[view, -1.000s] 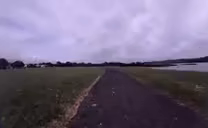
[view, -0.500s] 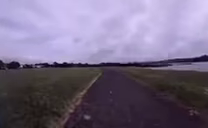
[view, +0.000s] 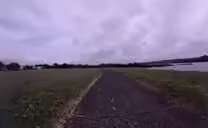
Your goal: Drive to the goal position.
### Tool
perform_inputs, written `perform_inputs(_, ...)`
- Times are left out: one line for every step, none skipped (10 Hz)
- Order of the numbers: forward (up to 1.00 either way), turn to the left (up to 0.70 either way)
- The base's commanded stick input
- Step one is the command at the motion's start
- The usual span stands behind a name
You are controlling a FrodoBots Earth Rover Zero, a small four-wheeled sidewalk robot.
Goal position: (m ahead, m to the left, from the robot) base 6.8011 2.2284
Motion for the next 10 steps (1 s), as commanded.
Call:
perform_inputs(0.70, 0.00)
perform_inputs(0.70, 0.00)
perform_inputs(0.70, -0.14)
perform_inputs(0.70, -0.14)
perform_inputs(0.70, -0.14)
perform_inputs(0.70, -0.14)
perform_inputs(0.70, -0.14)
perform_inputs(0.70, -0.14)
perform_inputs(0.70, -0.14)
perform_inputs(0.70, -0.14)
